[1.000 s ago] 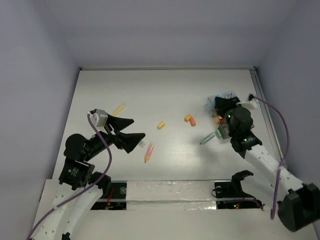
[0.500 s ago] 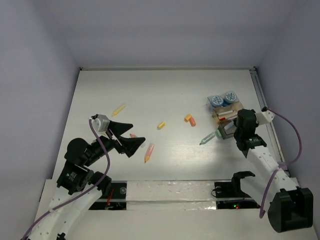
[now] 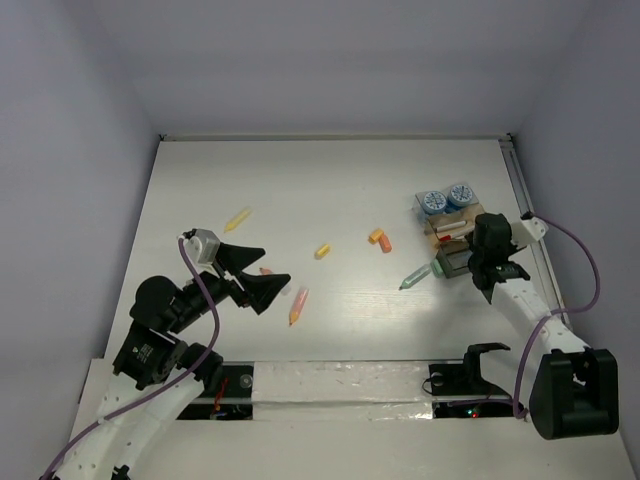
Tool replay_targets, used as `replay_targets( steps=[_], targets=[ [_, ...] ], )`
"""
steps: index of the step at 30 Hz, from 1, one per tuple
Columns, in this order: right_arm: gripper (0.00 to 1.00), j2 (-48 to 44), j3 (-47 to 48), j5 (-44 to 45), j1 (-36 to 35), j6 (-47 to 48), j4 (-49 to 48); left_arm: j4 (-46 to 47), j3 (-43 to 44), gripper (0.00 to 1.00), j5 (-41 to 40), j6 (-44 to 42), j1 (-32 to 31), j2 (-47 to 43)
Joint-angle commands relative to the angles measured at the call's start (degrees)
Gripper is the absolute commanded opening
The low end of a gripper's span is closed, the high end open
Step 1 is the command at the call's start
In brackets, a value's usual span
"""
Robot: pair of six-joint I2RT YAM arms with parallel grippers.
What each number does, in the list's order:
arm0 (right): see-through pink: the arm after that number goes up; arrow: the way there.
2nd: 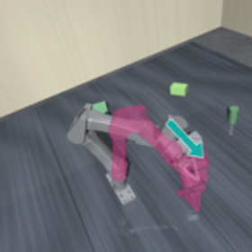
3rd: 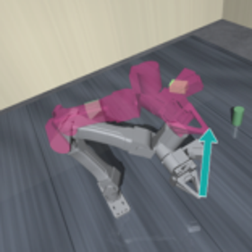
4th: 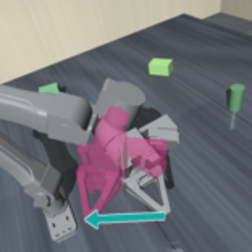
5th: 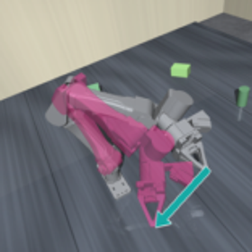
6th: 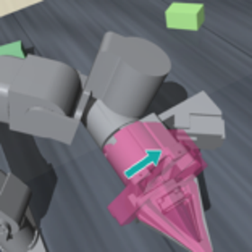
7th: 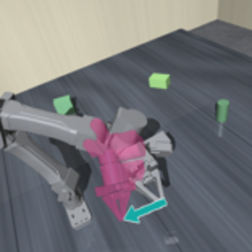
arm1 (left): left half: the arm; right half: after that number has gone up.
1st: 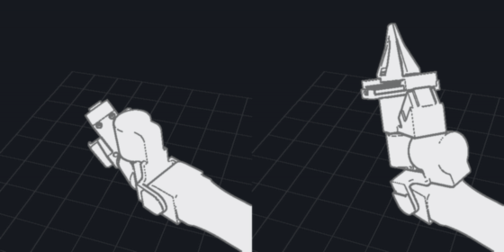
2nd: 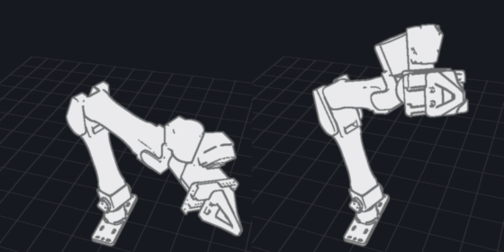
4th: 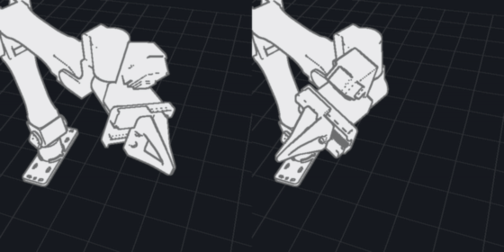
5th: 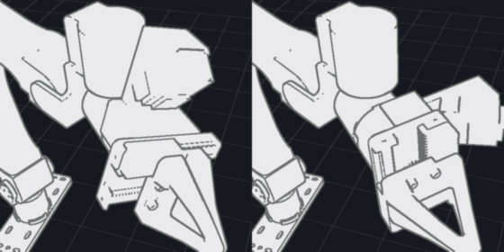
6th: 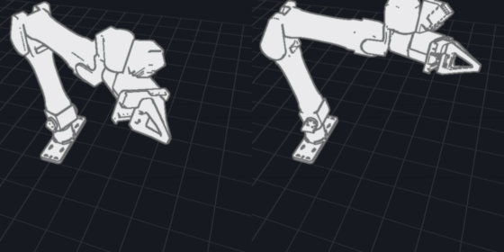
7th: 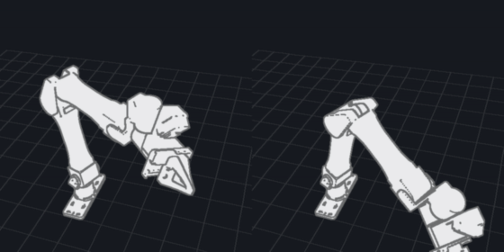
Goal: Sort the stationery into containers
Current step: Place the pen in the storage box, then pick up the pen from the center of the board.
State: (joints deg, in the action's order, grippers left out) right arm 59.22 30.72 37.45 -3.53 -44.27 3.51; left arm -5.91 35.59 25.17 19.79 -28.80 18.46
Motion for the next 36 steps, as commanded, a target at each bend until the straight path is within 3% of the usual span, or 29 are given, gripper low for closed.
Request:
replay_targets(
  steps=[1,3,8,13,15,19,23,28,31,36],
  targets=[
    [0.57,-0.51,3.55,-0.18,0.45,1.72,-0.87,1.61,0.09,0.99,-0.38,-0.54,-0.21,-0.35],
    [0.67,-1.73,5.22,-1.41,0.45,3.48,-0.78,1.61,0.18,0.99,-0.56,-0.54,-0.21,-0.09],
    [0.73,-3.06,9.17,-9.48,0.45,8.67,-0.96,1.17,0.27,0.99,-1.88,-0.45,-0.21,0.17],
    [0.75,-1.66,12.25,-31.0,-1.29,13.06,-3.94,-0.15,0.79,0.99,-5.73,-0.37,0.31,0.61],
    [0.75,1.67,15.59,-36.56,-8.2,15.77,-3.68,-0.59,1.05,0.99,-7.23,-0.19,0.93,1.05],
    [0.73,9.4,21.74,-37.45,-22.62,21.32,0.7,-2.69,1.93,0.99,-14.59,0.25,1.99,1.32],
    [0.66,17.58,25.87,-45.61,-31.08,23.17,-0.08,-4.89,3.16,0.99,-23.04,1.21,1.99,0.53],
    [0.65,31.0,38.85,-43.25,-41.81,28.79,6.94,-5.34,5.97,0.99,-35.51,0.78,1.99,-2.02],
    [0.68,39.26,43.71,-44.31,-46.38,30.55,8.35,-5.42,8.16,0.99,-39.83,0.69,1.99,-2.9],
    [0.79,52.38,58.88,-40.27,-53.67,34.77,16.17,-5.51,12.39,0.99,-40.46,0.95,1.99,-3.69]
  ],
)
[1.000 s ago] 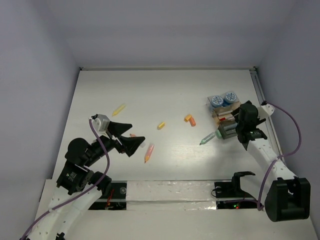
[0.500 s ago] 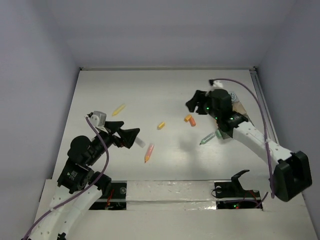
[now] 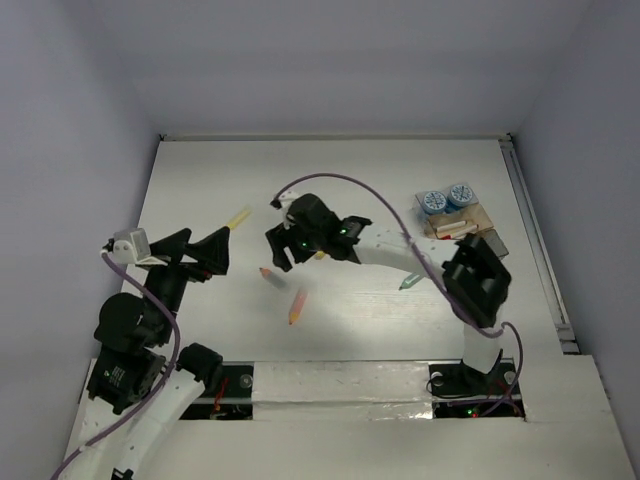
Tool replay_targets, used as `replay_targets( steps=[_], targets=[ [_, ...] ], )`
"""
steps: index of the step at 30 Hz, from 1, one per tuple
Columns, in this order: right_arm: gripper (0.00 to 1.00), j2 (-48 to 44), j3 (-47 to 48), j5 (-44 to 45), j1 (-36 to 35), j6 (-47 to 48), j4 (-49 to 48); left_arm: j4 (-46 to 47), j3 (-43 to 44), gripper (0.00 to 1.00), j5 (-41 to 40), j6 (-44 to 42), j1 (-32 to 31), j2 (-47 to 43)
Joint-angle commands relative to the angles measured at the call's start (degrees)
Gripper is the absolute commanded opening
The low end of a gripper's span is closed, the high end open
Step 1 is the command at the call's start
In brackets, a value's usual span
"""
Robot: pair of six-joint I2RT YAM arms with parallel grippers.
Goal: Sort the stationery into containers
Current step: Pick up the pen from the center of the board.
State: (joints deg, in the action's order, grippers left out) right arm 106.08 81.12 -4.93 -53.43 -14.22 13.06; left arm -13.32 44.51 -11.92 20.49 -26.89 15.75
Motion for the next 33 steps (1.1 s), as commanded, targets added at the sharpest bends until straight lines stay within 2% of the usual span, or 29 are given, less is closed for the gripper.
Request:
replay_targets(
  steps=[1,5,11,19,20,21,23,24,26,30,33],
  targets=[
    [0.79,7.63,10.88,2.81,-4.57,6.2,9.93,1.81,3.65,0.99,-3.63,0.16,0.09,-0.9],
    [0.81,16.5,20.28,6.34,-6.6,7.98,14.53,0.58,4.35,0.99,-4.42,0.34,0.09,-0.37],
    [0.81,20.74,23.03,6.07,-7.13,8.07,16.21,-0.04,4.0,0.99,-3.98,0.69,0.09,-0.54],
    [0.69,25.92,26.72,7.74,-7.13,7.98,19.1,0.31,2.16,0.99,-3.37,1.22,0.09,-0.46],
    [0.65,26.97,27.15,8.35,-7.13,7.89,19.37,0.23,1.9,0.99,-3.2,1.31,0.09,-0.72],
    [0.5,27.51,28.12,8.53,-7.13,7.89,19.63,0.23,1.63,0.99,-3.02,1.39,0.09,-0.89],
    [0.38,28.39,29.18,8.71,-7.13,7.63,20.51,0.14,0.75,0.99,-2.67,1.57,0.09,-1.07],
    [0.27,29.0,29.62,9.14,-7.13,7.45,20.78,0.05,0.49,0.99,-2.41,1.66,0.09,-1.16],
    [0.16,29.18,30.5,10.54,-7.13,6.84,21.13,-0.39,-0.21,0.99,-1.88,1.92,0.09,-1.16],
    [0.04,26.73,30.85,14.5,-6.17,5.52,19.55,-0.92,-1.88,0.99,-0.74,2.36,0.09,-0.9],
    [0.0,20.94,29.1,15.73,-3.71,3.06,15.17,-0.65,-3.46,0.99,1.63,3.24,0.09,0.5]
  ],
)
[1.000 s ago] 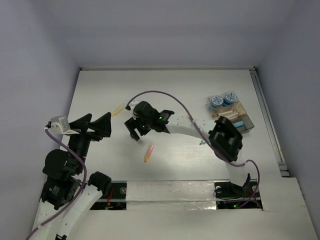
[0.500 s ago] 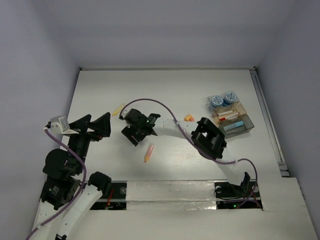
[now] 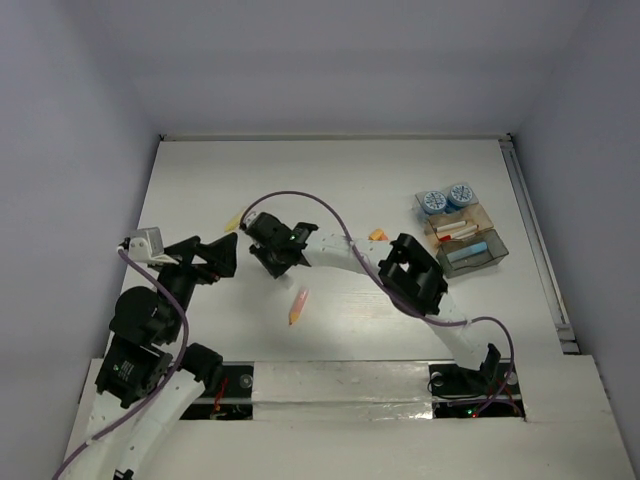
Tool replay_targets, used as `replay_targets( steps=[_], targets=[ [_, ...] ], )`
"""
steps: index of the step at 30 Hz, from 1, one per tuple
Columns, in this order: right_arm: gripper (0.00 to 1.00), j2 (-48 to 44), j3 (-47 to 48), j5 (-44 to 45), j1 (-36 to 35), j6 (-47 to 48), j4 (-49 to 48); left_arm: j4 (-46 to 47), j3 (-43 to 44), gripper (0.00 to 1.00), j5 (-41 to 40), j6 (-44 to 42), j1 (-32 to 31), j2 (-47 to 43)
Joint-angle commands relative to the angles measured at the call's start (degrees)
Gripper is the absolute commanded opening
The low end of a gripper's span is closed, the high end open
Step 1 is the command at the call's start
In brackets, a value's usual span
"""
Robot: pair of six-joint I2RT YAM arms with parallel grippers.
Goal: Sort the stationery into containers
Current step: Pick up the pen from the center of the board, then move the pen cap to the center of the board.
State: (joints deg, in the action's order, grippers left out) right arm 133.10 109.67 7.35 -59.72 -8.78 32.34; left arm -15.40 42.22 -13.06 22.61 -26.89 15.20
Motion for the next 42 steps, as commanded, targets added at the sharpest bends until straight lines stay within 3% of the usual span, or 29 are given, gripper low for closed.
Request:
replay_targets(
  steps=[1,10,12,19,27,37,42],
  targets=[
    [0.0,-10.27,-2.32,4.15,3.12,-3.52,-7.95,1.77,-1.61,0.99,4.6,1.21,0.09,1.41],
    [0.0,-34.47,-24.84,3.03,5.58,-11.78,-34.07,9.5,-4.33,0.99,22.7,3.58,0.09,10.37],
    [0.0,-38.24,-29.13,1.27,5.58,-14.51,-38.48,11.35,-4.42,0.87,24.39,4.11,0.09,13.08],
    [0.0,-43.97,-36.18,-1.9,5.58,-20.48,-46.39,18.9,-6.44,0.7,30.37,7.79,0.09,18.02],
    [0.0,-45.29,-38.74,-2.78,4.53,-21.11,-49.12,23.22,-7.67,0.47,29.5,10.61,0.09,21.0],
    [0.01,-46.09,-39.97,-6.21,4.0,-21.37,-50.62,25.68,-7.68,0.33,25.19,11.31,0.09,23.82],
    [0.01,-46.61,-41.02,-6.83,4.0,-21.99,-51.41,26.74,-8.2,0.32,24.31,11.67,0.09,24.17]
  ],
)
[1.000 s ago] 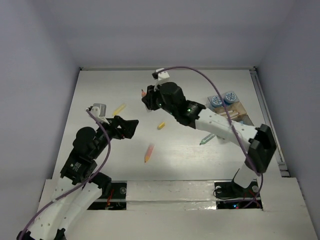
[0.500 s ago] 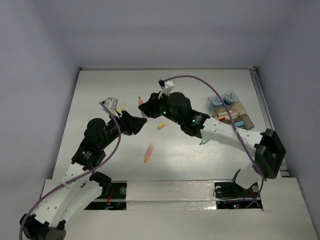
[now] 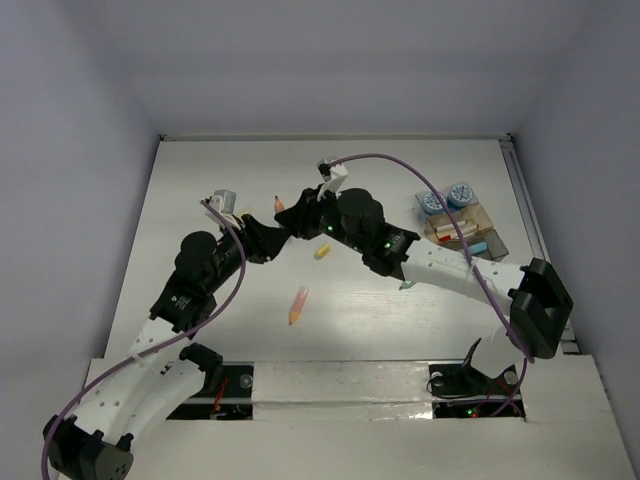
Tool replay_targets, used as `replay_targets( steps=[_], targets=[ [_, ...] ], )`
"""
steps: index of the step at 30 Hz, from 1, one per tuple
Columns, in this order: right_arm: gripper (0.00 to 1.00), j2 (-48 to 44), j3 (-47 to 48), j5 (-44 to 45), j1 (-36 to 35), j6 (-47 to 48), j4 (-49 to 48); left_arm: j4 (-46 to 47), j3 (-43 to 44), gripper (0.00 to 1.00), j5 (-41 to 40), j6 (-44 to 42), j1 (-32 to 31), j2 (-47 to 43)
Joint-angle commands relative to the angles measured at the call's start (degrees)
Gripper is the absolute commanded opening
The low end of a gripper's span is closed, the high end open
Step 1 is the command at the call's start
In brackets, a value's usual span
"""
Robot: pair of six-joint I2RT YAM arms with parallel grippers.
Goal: Sort the stationery into containers
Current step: Move the pen cap to the center of the board.
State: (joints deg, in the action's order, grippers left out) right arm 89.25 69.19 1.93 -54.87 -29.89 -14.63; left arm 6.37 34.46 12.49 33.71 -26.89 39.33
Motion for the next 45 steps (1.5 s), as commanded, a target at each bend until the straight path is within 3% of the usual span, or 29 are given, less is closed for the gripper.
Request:
replay_targets(
  steps=[1,6,16,17,18,21,23,26,31,34,41,45],
  targets=[
    [0.01,-2.94,-0.72,-1.41,-0.85,-0.87,-4.7,5.05,-0.36,0.32,-1.24,0.56,0.09,0.22],
    [0.01,-4.0,-1.34,-1.23,-0.85,-0.96,-5.4,4.88,-0.53,0.35,-1.15,0.3,0.09,0.92],
    [0.01,-3.65,-1.34,-3.69,-1.38,-1.84,-5.93,5.58,-0.79,0.32,-0.45,0.39,0.09,1.62],
    [0.01,-3.56,-1.34,-3.87,-1.38,-2.1,-6.02,5.67,-0.8,0.29,-0.19,0.39,0.09,1.63],
    [0.01,-3.56,-1.34,-3.95,-1.38,-2.1,-6.11,5.58,-0.71,0.18,-0.27,0.3,0.09,1.54],
    [0.01,-3.56,-1.51,-3.87,-1.38,-2.28,-5.85,4.88,-0.36,0.0,-1.32,0.13,0.09,0.93],
    [0.02,-3.82,-1.78,-3.69,-1.38,-2.37,-5.67,3.83,0.26,0.0,-1.77,-0.31,0.09,0.66],
    [0.09,-4.96,-2.39,-3.78,-1.38,-2.45,-5.23,1.46,1.48,0.0,-1.51,-1.46,0.09,0.13],
    [0.48,-9.78,-5.98,-5.01,0.11,-2.01,-4.62,-4.43,4.38,0.0,-0.36,-6.02,0.09,-1.36],
    [0.58,-13.82,-8.36,-7.02,2.22,-1.49,-2.86,-6.37,6.06,0.0,2.79,-9.71,0.09,-1.71],
    [0.58,-22.97,-16.17,-9.15,9.51,-0.61,5.11,-9.27,8.08,0.0,11.14,-14.72,0.09,-0.84],
    [0.32,-22.9,-18.73,-4.93,15.05,1.67,17.07,-10.15,8.78,0.0,15.27,-18.16,0.09,-1.01]
  ],
)
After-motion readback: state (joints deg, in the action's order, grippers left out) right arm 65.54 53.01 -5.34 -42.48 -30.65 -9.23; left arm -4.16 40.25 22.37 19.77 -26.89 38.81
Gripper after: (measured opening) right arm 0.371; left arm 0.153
